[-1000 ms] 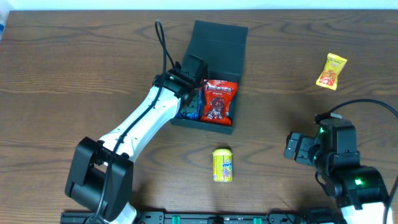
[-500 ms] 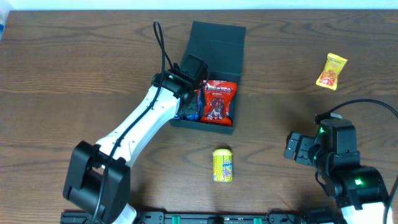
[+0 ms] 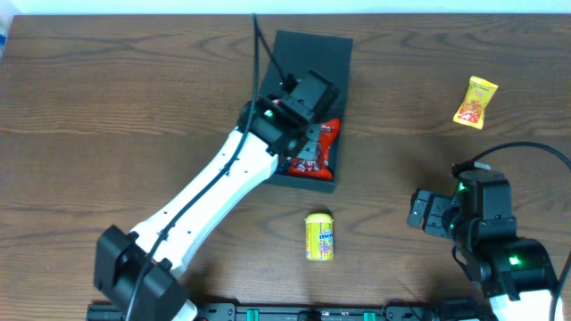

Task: Pack container
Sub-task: 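Push the mints tin down into the box with the left gripper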

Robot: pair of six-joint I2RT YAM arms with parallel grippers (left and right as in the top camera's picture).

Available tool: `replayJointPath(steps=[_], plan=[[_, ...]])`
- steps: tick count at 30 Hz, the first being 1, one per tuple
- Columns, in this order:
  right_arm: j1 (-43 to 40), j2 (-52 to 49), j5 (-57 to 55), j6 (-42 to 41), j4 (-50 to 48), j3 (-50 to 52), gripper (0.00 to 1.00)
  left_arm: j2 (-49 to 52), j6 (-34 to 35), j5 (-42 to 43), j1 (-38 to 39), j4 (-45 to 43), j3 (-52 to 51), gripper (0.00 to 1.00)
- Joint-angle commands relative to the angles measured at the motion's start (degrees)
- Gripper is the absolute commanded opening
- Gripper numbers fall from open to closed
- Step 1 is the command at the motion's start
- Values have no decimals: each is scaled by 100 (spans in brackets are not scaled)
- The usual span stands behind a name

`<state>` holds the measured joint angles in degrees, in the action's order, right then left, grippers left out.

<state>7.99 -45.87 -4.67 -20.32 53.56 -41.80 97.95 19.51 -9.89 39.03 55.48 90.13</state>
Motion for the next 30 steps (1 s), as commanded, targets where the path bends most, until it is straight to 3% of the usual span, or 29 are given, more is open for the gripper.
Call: replayJointPath(steps=[1, 11, 30], plan=[[-42, 15, -24, 66, 4, -9, 99, 398, 44, -122, 68, 33, 372, 17], [-42, 15, -24, 66, 4, -9, 99, 1725, 22, -127, -39, 72, 1215, 17], [-42, 15, -24, 66, 4, -9, 99, 2345, 22, -98, -511, -505, 1215, 21]])
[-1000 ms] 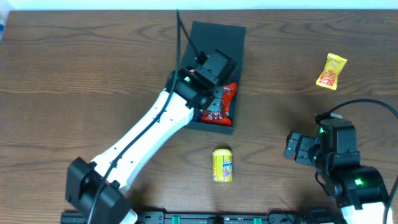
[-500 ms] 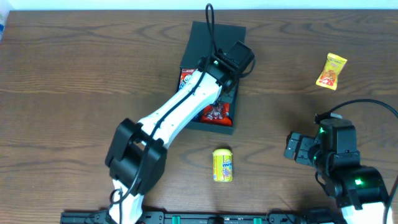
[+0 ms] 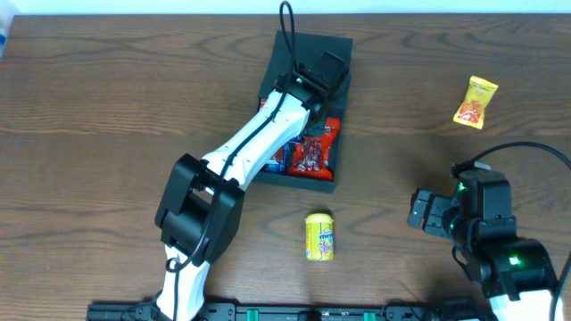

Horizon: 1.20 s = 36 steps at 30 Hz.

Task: Pack container
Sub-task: 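Push the mints tin down into the box with the left gripper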

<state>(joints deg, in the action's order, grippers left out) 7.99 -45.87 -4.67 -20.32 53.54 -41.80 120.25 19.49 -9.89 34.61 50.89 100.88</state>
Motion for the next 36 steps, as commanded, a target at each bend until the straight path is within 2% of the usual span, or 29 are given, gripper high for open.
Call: replayJointPath(steps=[1, 23, 28, 33, 35, 36], plan=[[-42, 15, -24, 66, 7, -9, 99, 116, 26, -94, -90, -66, 140, 21], [-42, 15, -24, 66, 7, -9, 99, 481, 24, -79, -247, -374, 140, 22], [-42, 15, -24, 66, 7, -9, 99, 485, 24, -83, -251, -439, 140, 30], [-42, 15, -24, 66, 7, -9, 99, 485, 24, -81, -251, -437, 140, 44], [-42, 15, -24, 66, 7, -9, 99, 485, 24, -81, -251, -435, 140, 54], [-42, 15, -24, 66, 7, -9, 99, 485, 24, -83, -251, -435, 140, 54]])
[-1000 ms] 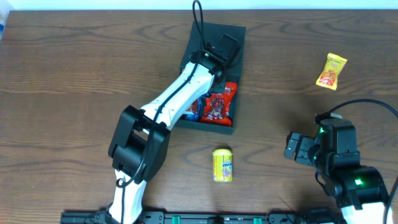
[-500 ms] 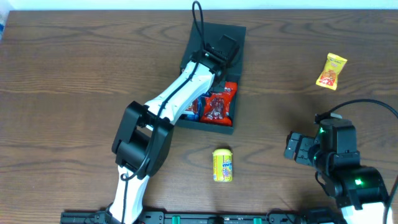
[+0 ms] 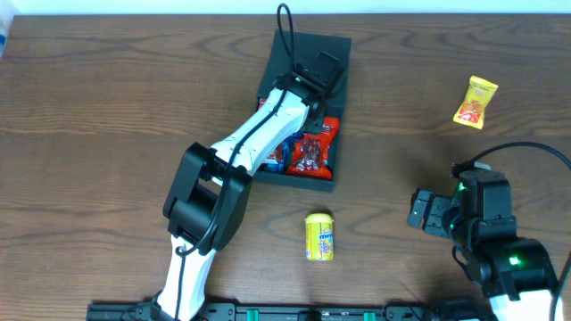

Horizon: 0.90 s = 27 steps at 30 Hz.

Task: Pack container
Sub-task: 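Push the mints tin down into the box with the left gripper, then open the left gripper and retract the left arm to rest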

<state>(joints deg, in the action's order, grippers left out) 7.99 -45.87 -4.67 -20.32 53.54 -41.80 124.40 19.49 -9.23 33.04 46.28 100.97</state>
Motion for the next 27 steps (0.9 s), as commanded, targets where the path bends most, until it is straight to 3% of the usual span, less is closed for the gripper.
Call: replayJointPath(steps=[1, 13, 15, 19, 21, 24, 27], plan=[[-42, 15, -22, 66, 7, -9, 99, 70, 24, -146, -94, 28, 131, 55], [-42, 15, -24, 66, 7, -9, 99, -109, 17, -195, 33, 944, 1067, 63], [-42, 15, -22, 66, 7, -9, 99, -358, 17, -195, 61, 968, 1102, 68], [-42, 15, -24, 66, 7, -9, 99, -1012, 24, -313, 105, 1172, 1086, 81], [-42, 15, -24, 66, 7, -9, 99, -1493, 24, -551, 136, 1394, 1060, 96], [-42, 15, -24, 66, 7, -9, 99, -2140, 26, -890, 168, 1519, 813, 96], [-42, 15, -22, 66, 7, -9, 99, -3257, 24, -1488, 177, 1322, -144, 96]])
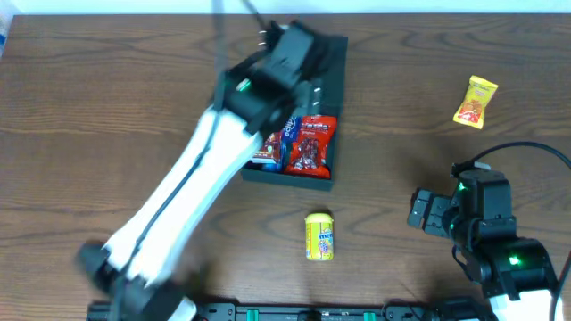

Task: Pack container
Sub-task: 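Open the left gripper and retract the left arm to rest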

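Observation:
The black container (337, 85) lies at the table's far middle. In its near end sit a red packet (310, 144), a blue packet (289, 135) and another packet (264, 157) at the left. My left gripper (303, 64) hangs over the container's far left part. It is blurred by motion, so its jaws cannot be read. A yellow can (319, 236) lies on its side in front of the container. A yellow-orange snack packet (475, 101) lies at the far right. My right gripper (421, 210) rests at the near right, away from everything, its jaws unclear.
The left arm (178, 205) slants across the table from the near left edge to the container. The right arm's base (508, 259) fills the near right corner. The table (107, 107) is dark wood.
The left arm has swung left and its gripper has come back from the container's far end. The blue packet now shows beside the red one. The container sits slightly further left.
My left gripper was first over the container's near end, by the red packet. At the following two moments it reached into the far end. Now it is pulled back and blurred. The can, the snack packet and the right arm have stayed put.

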Robot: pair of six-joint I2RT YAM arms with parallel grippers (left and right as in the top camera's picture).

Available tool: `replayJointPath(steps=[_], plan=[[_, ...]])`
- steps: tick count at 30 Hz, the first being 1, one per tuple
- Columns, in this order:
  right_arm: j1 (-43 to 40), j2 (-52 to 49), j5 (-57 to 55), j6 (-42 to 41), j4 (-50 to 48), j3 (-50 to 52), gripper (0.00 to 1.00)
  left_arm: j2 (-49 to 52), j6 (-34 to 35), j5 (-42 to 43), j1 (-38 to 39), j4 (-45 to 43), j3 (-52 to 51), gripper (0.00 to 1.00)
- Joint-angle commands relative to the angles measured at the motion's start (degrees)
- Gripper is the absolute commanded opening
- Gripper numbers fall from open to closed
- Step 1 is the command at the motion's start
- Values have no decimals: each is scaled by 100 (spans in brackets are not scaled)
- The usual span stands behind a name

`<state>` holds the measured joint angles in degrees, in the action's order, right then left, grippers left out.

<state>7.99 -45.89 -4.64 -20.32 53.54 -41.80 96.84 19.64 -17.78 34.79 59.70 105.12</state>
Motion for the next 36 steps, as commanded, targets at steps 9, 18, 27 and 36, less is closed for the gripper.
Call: replayJointPath(steps=[9, 18, 27, 36], plan=[[-42, 17, -26, 66, 7, -9, 99, -3698, 105, -916, -68, -232, -4035, 96], [-42, 17, -26, 66, 7, -9, 99, -6336, 525, -922, -339, -446, -6529, 96], [-42, 17, -26, 66, 7, -9, 99, -6728, 525, -901, -339, -468, -6996, 96], [-42, 17, -26, 66, 7, -9, 99, -6728, 525, -896, -337, -402, -6996, 96]])
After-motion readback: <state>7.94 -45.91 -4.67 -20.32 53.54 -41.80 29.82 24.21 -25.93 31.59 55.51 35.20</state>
